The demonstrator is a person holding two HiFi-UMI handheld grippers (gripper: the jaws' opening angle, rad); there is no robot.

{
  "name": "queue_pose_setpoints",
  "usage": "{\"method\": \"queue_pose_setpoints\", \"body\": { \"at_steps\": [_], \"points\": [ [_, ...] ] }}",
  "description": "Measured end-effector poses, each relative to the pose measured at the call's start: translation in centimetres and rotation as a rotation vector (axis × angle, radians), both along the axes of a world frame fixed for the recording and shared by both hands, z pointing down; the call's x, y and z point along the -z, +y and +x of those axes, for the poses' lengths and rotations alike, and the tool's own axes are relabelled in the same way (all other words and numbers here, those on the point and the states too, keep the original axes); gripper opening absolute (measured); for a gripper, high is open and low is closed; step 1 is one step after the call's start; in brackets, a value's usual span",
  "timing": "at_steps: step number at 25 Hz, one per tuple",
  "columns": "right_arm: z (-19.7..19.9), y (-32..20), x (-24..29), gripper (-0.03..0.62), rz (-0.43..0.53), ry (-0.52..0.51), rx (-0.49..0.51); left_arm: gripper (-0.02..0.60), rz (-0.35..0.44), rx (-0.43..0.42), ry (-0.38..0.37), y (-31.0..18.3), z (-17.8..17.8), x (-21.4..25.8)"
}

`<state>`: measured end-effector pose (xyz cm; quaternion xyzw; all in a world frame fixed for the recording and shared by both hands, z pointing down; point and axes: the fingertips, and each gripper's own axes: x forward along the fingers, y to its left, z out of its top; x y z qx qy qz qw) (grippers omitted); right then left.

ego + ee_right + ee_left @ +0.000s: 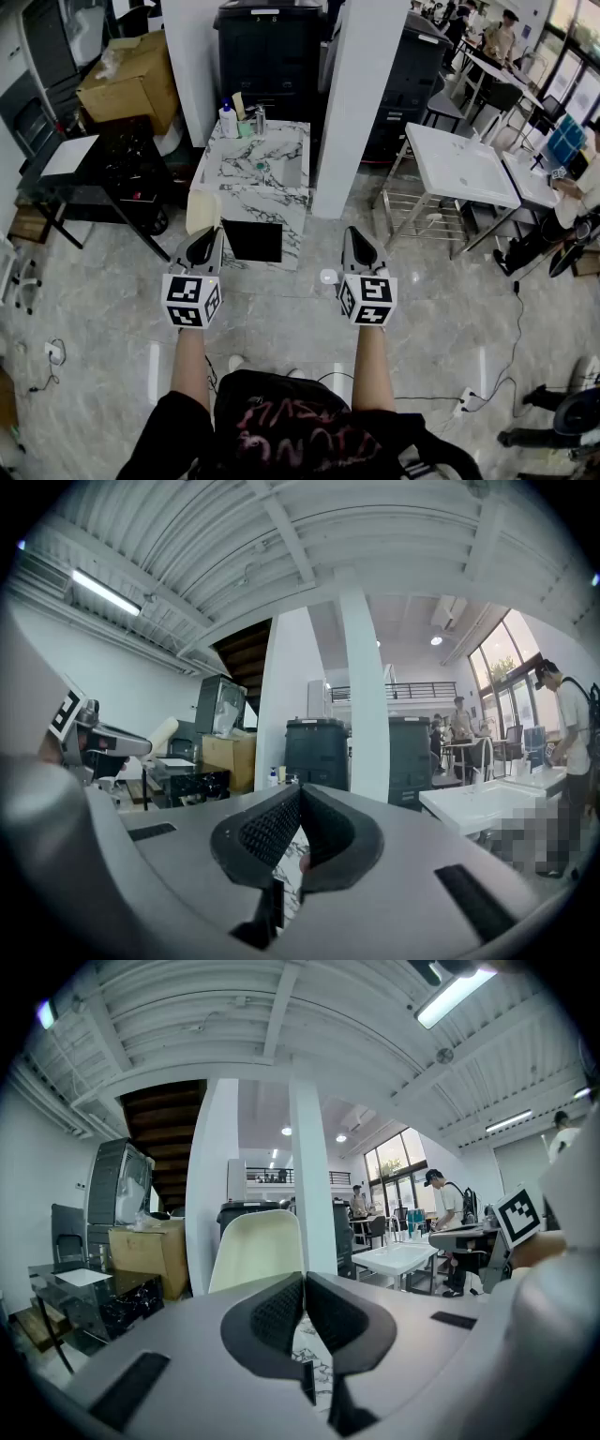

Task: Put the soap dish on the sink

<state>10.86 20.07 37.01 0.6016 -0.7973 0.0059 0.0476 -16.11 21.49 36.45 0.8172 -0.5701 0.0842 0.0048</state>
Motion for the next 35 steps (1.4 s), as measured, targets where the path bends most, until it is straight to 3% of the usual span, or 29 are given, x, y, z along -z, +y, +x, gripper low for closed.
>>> {"method": "queue_pose_setpoints", "body": {
  "at_steps": [14, 23, 35],
  "points": [
    [-1.3, 1.2, 0.7, 0.014, 0.026, 0.023, 0.015, 0.025, -0.012, -0.001, 0.003, 2.3, -0.3, -0.5],
    [-1.6, 2.0, -0.4, 0.014, 0.024, 0.007, 0.068, 0.025, -0.038, -0.016, -0.007, 3.1, 1.6, -1.3],
    [-0.5, -0.5, -1.4, 0.014, 0.026, -0.016, 0.070, 0.025, -0.041, -0.021, -0.044, 1.4, 3.0, -1.1]
  ]
}}
